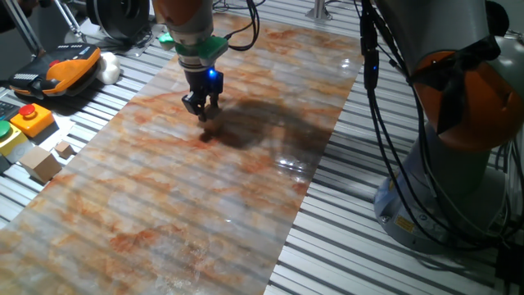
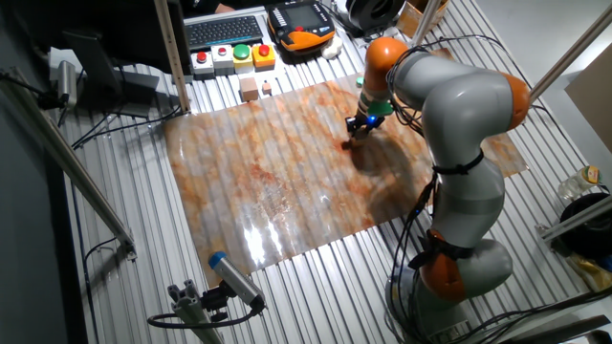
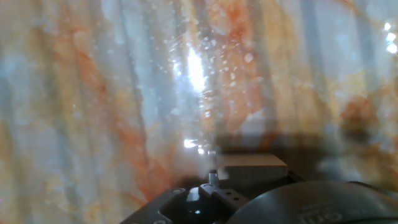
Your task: Hold a small block with the gripper and sweep it from left to right on the table
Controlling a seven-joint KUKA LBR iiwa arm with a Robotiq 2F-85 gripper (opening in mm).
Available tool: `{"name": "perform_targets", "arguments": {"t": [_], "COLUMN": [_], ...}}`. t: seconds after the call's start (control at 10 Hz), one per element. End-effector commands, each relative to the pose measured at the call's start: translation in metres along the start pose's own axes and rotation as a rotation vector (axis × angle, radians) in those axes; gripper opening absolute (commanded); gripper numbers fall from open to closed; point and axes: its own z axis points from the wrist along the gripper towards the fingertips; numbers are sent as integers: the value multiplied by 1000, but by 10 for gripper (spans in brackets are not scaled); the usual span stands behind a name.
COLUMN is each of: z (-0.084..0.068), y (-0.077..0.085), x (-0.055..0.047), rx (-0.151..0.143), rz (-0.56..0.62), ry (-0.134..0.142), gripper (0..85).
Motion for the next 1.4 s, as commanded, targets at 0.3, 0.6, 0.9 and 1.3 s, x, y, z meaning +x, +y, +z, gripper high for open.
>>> {"name": "perform_targets", "arguments": {"t": [0.3,0.6,0.9,1.3], "z": [-1,3,2,1], "y": [12,21,27,38], "x": [3,7,9,12], "rx": [-6,-6,-8,-10], "rz": [18,34,44,61], "ry": [11,8,12,13], "gripper": [0,0,0,0]}}
